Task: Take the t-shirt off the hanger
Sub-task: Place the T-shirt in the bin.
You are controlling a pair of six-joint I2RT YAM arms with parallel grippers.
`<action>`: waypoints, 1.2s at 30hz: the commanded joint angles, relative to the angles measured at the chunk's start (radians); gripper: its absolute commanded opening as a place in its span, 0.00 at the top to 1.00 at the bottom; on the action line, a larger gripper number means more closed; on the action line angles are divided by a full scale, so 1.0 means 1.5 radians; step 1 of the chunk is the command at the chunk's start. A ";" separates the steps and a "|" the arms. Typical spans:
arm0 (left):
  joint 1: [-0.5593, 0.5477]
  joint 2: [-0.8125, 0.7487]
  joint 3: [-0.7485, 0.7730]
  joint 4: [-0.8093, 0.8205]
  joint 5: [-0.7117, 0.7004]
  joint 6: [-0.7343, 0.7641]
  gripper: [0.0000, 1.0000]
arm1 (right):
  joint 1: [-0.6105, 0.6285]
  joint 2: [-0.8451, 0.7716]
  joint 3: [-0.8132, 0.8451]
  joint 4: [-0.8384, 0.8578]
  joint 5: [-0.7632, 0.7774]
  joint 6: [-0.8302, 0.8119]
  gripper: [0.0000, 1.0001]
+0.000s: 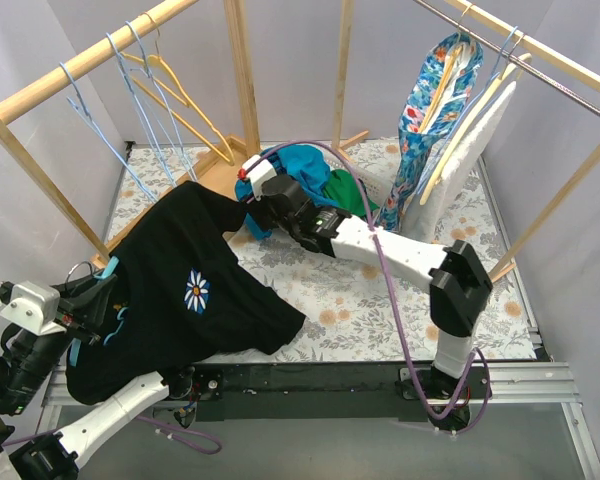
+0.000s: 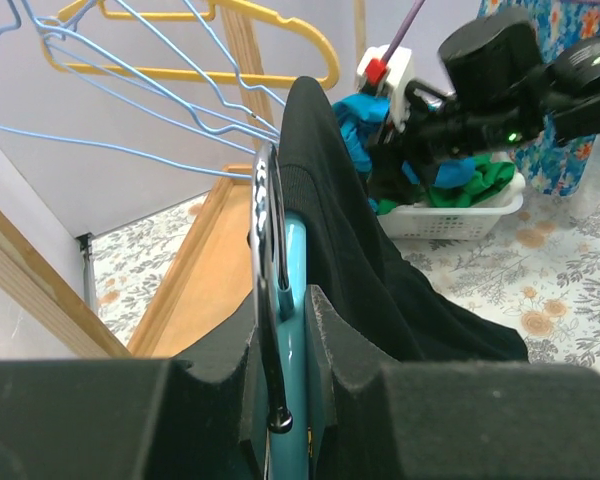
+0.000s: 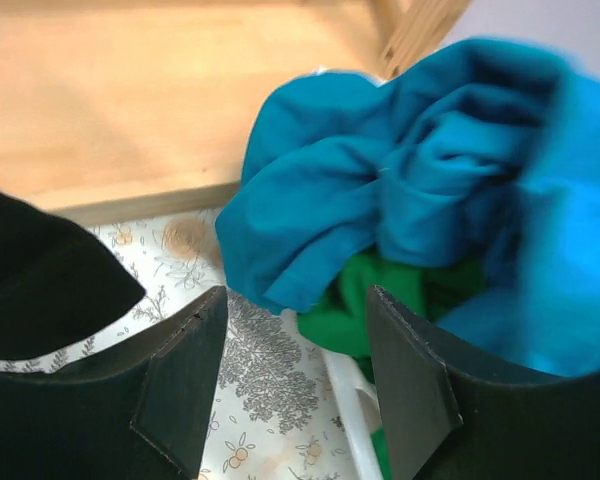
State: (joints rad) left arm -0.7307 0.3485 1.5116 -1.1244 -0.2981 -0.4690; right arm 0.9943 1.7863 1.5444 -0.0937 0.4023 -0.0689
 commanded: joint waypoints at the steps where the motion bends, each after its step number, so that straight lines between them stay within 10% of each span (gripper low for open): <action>1: -0.004 0.006 -0.011 0.007 -0.029 -0.010 1.00 | -0.002 0.073 0.055 0.009 -0.035 -0.013 0.35; 18: -0.004 -0.026 -0.033 0.011 -0.021 -0.026 1.00 | -0.030 0.217 0.181 -0.007 0.065 0.014 0.44; 28: -0.005 -0.027 -0.035 0.012 -0.011 -0.025 1.00 | -0.063 0.226 0.184 -0.036 0.068 0.037 0.99; 33: -0.005 -0.029 -0.037 0.014 -0.011 -0.026 1.00 | -0.071 0.201 0.160 -0.019 0.037 0.039 0.99; 36: -0.005 -0.029 -0.040 0.016 -0.011 -0.028 1.00 | -0.072 0.169 0.116 0.012 -0.024 0.036 0.76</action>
State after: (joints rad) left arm -0.7341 0.3038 1.4464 -1.1511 -0.3241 -0.5064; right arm 0.8940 2.1193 1.7702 -0.1463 0.4484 -0.0181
